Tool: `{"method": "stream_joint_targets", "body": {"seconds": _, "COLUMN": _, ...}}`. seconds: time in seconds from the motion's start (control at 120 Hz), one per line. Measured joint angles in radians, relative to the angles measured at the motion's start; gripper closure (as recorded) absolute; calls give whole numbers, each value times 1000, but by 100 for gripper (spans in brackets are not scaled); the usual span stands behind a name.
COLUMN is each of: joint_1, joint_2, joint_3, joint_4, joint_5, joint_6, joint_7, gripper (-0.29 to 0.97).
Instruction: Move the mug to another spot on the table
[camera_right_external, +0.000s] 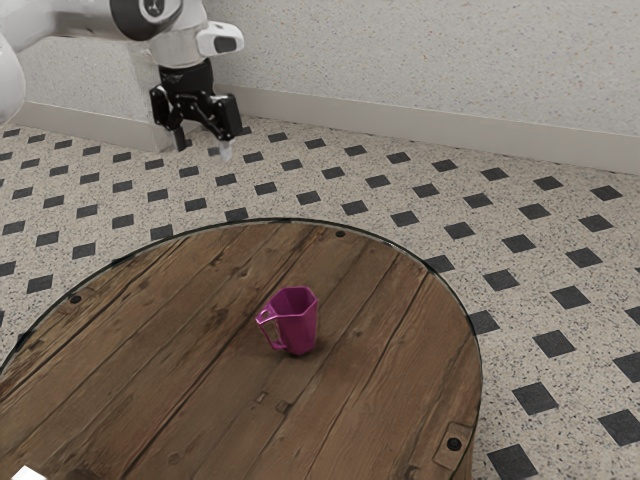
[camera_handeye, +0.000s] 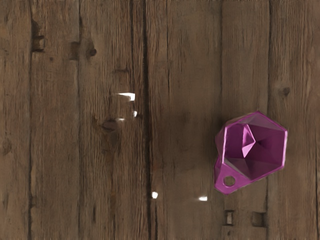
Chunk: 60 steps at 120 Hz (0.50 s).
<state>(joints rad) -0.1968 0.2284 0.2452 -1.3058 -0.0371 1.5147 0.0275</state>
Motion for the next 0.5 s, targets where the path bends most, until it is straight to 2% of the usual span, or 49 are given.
{"method": "stream_joint_targets", "body": {"seconds": 0.133, "joint_1": 13, "joint_2": -23, "joint_3": -18, "joint_4": -42, "joint_5": 19, "joint_6": 7, "joint_7": -8, "gripper": 0}}
{"method": "stream_joint_targets", "body": {"seconds": 0.292, "joint_1": 3, "joint_2": -237, "joint_3": -18, "joint_4": -523, "joint_5": 47, "joint_6": 211, "joint_7": 78, "gripper": 0}}
{"method": "stream_joint_targets", "body": {"seconds": 0.392, "joint_1": -18, "joint_2": -332, "joint_3": -18, "joint_4": -746, "joint_5": 85, "joint_6": 349, "joint_7": 217, "gripper": 0}}
{"method": "stream_joint_targets", "body": {"seconds": 0.5, "joint_1": -108, "joint_2": -373, "joint_3": -12, "joint_4": -904, "joint_5": 18, "joint_6": 468, "joint_7": 358, "gripper": 0}}
